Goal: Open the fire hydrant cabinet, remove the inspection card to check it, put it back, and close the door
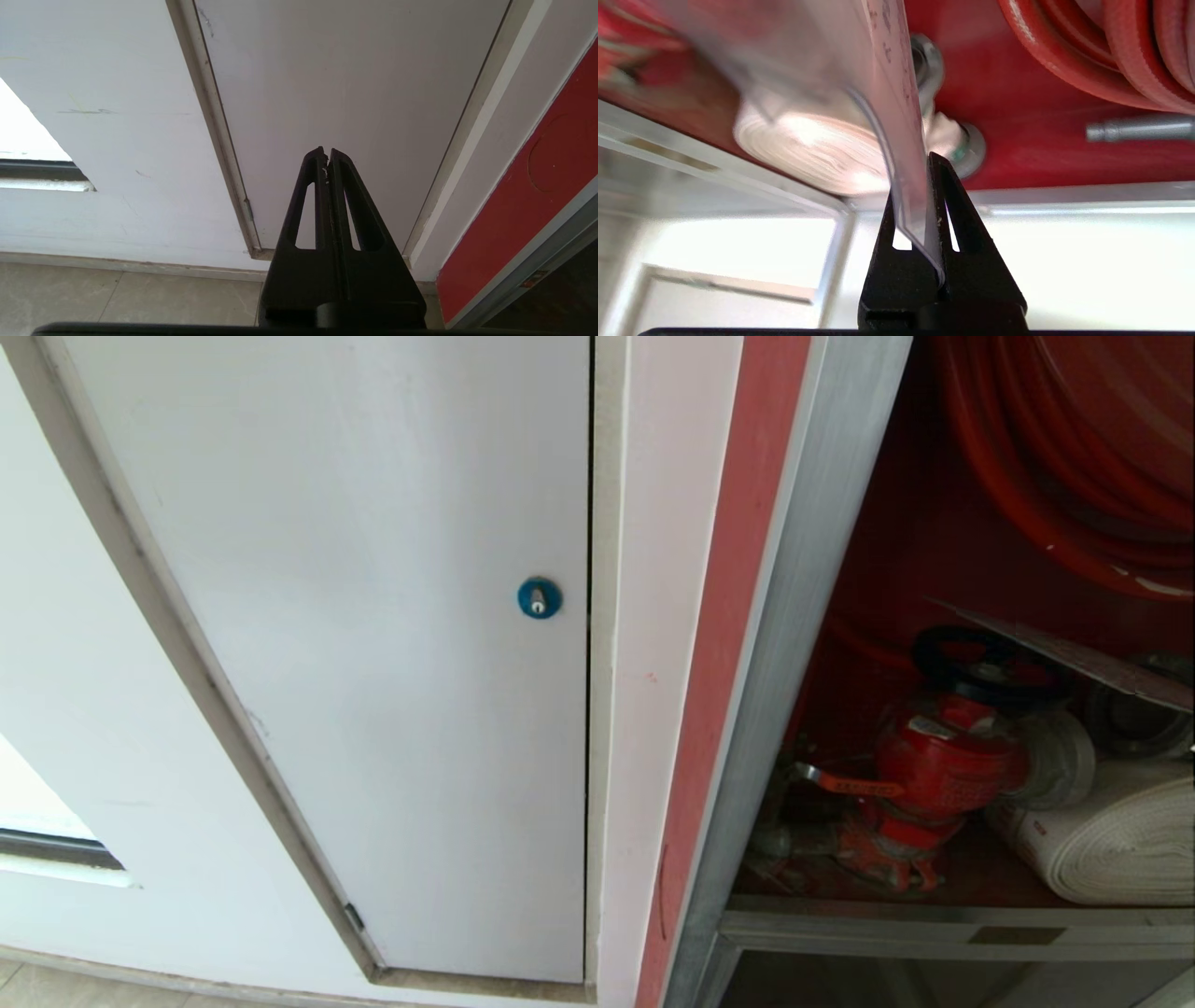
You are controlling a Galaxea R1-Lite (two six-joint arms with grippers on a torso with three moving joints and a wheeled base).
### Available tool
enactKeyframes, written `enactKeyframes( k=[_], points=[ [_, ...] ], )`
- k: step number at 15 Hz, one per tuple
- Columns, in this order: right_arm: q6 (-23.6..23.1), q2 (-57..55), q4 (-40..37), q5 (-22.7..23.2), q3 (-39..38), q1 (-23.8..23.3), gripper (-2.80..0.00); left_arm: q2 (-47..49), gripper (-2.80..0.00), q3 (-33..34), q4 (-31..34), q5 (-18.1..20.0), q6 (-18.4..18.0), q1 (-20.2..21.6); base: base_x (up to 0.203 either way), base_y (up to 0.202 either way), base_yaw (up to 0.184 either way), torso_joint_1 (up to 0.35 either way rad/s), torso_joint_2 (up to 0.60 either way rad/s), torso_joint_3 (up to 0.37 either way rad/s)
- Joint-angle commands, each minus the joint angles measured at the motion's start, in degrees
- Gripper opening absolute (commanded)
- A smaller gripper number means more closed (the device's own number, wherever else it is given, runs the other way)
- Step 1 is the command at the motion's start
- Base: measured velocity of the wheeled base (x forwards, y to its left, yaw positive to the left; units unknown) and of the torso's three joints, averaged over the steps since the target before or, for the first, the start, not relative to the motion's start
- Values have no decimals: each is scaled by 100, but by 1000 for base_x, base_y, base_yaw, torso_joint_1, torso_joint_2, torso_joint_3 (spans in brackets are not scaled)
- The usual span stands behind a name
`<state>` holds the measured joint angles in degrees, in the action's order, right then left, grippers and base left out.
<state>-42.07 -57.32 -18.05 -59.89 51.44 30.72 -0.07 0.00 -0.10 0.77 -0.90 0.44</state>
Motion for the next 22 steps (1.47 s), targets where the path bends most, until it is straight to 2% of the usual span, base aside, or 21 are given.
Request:
enactKeyframes(
  k=[1,7,10,11,14,16,18,22],
  points=[
    [-79,-527,-14,-98,212,-244,-280,7,-280,9,-7,2,3,0,0,0,0,0,0,0],
    [-314,-1494,-13,11,799,-729,-280,7,-280,9,-6,2,-1,8,0,0,0,0,0,0],
    [-701,-1567,-6,72,871,-893,-280,7,-280,9,1,2,1,0,0,0,0,0,0,0],
    [-717,-1614,-4,248,921,-946,-280,7,-280,9,-8,2,3,0,0,0,0,0,0,0],
    [-976,-1547,61,1379,956,-1536,-280,7,-280,9,1,2,-6,0,0,0,0,0,0,0],
    [-1363,-1580,740,1682,855,-1906,-280,7,-280,9,-8,2,3,0,0,0,0,0,0,0],
    [-1832,-1611,1423,2260,544,-2303,-280,7,-280,9,-8,2,3,0,0,0,0,0,0,0],
    [-2681,-1649,2290,3133,217,-3010,-280,7,-280,9,-7,2,2,9,0,0,0,0,0,0]
  ],
)
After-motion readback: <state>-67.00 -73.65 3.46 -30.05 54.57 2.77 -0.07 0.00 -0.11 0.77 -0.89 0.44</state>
